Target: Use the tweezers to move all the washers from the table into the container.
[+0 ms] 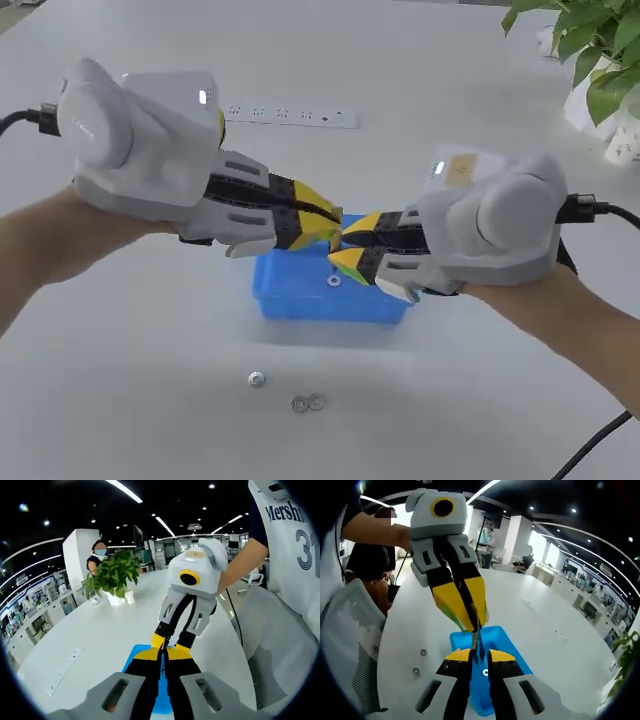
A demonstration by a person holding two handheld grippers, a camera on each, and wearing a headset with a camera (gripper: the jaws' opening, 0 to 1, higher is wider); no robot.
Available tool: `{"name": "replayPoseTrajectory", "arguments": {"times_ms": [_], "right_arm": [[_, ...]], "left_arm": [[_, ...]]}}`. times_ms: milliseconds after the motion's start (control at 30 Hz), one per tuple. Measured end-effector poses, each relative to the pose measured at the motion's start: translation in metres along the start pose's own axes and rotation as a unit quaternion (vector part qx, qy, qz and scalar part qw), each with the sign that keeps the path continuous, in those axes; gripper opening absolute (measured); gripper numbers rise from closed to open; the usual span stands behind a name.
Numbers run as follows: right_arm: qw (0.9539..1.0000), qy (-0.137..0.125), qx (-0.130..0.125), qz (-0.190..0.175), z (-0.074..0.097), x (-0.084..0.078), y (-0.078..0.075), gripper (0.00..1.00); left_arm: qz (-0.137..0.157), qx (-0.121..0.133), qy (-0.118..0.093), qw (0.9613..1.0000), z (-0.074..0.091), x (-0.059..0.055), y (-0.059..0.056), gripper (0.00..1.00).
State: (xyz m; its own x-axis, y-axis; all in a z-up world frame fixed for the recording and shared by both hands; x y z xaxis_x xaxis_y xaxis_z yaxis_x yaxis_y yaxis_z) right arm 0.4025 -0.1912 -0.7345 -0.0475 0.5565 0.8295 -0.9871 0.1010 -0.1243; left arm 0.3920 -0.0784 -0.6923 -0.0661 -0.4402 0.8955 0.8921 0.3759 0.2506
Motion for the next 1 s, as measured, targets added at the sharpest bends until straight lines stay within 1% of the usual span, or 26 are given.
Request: {"name": "replayPoseTrajectory", "arguments": {"times_ms": [33,100,133,233,333,400,433,467,500,600,733,833,933,1000], "right_arm": [[0.9998,-0.013,0.015,0.009,0.002,0.004,0.005,0.13],[0.9994,-0.019,0.023,0.017,0.007,0.009,0.013,0.13],[0.9992,-0.022,0.026,0.018,0.008,0.011,0.016,0.13],[0.9981,-0.033,0.049,0.016,0.011,0.015,0.027,0.13],[0.997,-0.03,0.067,0.023,0.01,0.015,0.04,0.13],[0.9961,-0.029,0.079,0.024,0.008,0.015,0.046,0.13],[0.9954,-0.028,0.089,0.021,0.008,0.014,0.051,0.13],[0.9949,-0.029,0.094,0.022,0.007,0.014,0.054,0.13],[0.994,-0.029,0.103,0.021,0.006,0.013,0.059,0.13],[0.9928,-0.028,0.115,0.018,0.002,0.01,0.067,0.13],[0.9917,-0.031,0.123,0.016,0.0,0.008,0.075,0.13],[0.9903,-0.02,0.136,0.019,-0.003,0.002,0.082,0.12],[0.9892,-0.017,0.145,0.014,-0.005,-0.004,0.088,0.12],[0.9896,-0.009,0.143,0.015,-0.008,-0.01,0.091,0.12]], "left_arm": [[-0.004,-0.009,-0.005,0.9999,0.004,0.004,-0.003,0.06],[-0.01,-0.022,-0.007,0.9997,0.012,0.008,-0.008,0.06],[-0.014,-0.025,-0.006,0.9996,0.014,0.009,-0.01,0.06],[-0.018,-0.04,-0.008,0.999,0.023,0.011,-0.02,0.06],[-0.022,-0.055,-0.003,0.9983,0.028,0.009,-0.032,0.06],[-0.02,-0.06,-0.004,0.998,0.03,0.008,-0.037,0.06],[-0.017,-0.063,-0.007,0.9978,0.031,0.008,-0.041,0.06],[-0.016,-0.064,-0.009,0.9978,0.031,0.008,-0.043,0.06],[-0.013,-0.066,-0.015,0.9976,0.033,0.009,-0.047,0.06],[-0.006,-0.072,-0.021,0.9972,0.036,0.01,-0.055,0.06],[0.004,-0.085,-0.019,0.9962,0.038,0.006,-0.063,0.06],[0.003,-0.091,-0.009,0.9958,0.039,0.0,-0.071,0.06],[0.005,-0.099,-0.004,0.995,0.038,-0.006,-0.079,0.06],[0.008,-0.097,0.002,0.9952,0.036,-0.012,-0.081,0.06]]}}
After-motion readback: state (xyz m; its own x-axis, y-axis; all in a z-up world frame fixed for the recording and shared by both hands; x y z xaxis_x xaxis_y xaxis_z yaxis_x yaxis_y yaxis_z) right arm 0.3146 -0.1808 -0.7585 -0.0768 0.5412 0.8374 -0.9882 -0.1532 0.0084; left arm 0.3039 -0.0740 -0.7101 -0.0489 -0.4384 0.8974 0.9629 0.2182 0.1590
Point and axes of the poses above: the centre of the closed fingertips' face, and the gripper's own axes: z roughly backward along the fingers, y roughly to its left, x roughly out of its top, the point moved 8 cm from there along z, roughly backward along the fingers, and after that the axes turned 10 degrees about x, right-handed, at the moved point
